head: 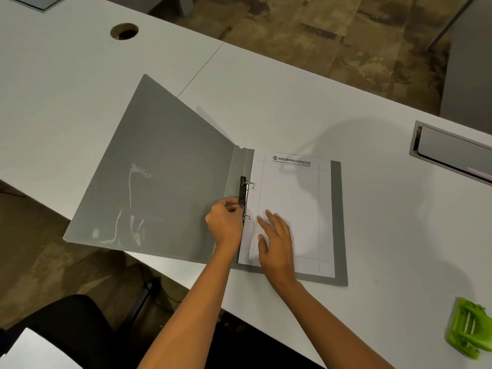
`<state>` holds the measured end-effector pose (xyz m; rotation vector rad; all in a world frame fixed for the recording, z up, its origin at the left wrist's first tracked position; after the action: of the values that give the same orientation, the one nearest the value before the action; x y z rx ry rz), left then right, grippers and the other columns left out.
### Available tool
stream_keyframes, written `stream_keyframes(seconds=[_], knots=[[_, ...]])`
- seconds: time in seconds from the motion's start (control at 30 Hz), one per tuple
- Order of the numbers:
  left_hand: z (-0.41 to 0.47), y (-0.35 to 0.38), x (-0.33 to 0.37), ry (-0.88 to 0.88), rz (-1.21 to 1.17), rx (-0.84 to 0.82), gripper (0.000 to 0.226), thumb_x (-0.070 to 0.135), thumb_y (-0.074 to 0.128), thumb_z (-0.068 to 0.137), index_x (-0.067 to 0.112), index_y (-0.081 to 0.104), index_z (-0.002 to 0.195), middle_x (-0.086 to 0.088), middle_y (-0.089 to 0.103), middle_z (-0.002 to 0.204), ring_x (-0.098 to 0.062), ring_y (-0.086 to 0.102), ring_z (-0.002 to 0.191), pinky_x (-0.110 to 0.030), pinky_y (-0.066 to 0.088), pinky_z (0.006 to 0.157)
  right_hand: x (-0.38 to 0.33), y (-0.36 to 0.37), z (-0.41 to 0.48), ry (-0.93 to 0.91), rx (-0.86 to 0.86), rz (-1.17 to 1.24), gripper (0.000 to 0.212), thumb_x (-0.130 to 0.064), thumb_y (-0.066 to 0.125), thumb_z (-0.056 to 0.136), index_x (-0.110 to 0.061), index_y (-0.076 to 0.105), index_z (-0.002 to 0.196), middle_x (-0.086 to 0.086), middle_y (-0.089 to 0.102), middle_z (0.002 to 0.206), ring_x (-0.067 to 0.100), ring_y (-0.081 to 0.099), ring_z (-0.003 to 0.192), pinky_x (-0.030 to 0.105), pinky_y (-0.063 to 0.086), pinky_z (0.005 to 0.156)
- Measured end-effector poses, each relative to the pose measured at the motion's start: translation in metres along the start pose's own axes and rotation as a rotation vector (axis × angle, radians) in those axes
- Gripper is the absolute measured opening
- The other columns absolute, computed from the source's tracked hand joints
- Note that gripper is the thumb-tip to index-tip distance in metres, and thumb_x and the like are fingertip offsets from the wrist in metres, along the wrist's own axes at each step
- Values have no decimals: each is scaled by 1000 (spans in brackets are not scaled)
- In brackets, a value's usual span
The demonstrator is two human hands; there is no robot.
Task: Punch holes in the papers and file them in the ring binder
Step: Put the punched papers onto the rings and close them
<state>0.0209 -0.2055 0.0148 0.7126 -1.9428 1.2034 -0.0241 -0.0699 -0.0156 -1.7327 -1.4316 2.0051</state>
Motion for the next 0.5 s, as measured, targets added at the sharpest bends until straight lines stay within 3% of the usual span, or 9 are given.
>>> stream_keyframes(seconds=[0.2, 0.5], knots=[[-15, 1, 11, 243, 69, 2, 25, 12, 68, 84, 7, 70, 108, -10, 71, 101, -19, 68, 85, -30, 57, 82, -2, -4, 5, 37, -24, 27, 37, -21, 56, 90, -21, 55, 127, 0, 43, 145, 19, 33, 137, 30, 24, 112], [-31, 13, 5, 447, 279, -89, 29, 24, 66, 86, 13, 67, 113, -7, 67, 113, -21, 61, 102, -21, 43, 86, -13, -23, 21, 119, 63, 146, 24, -11, 55, 91, -18, 64, 112, 3, 57, 126, 17, 51, 119, 25, 38, 103]])
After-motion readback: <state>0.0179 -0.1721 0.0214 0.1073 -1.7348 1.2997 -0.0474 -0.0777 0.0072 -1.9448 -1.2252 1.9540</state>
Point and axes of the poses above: each hand's wrist, its own z-axis towards the middle knuckle, its own y-axis out of the palm, x = y × z, the point moved 5 cm from there along z, towards the middle knuckle
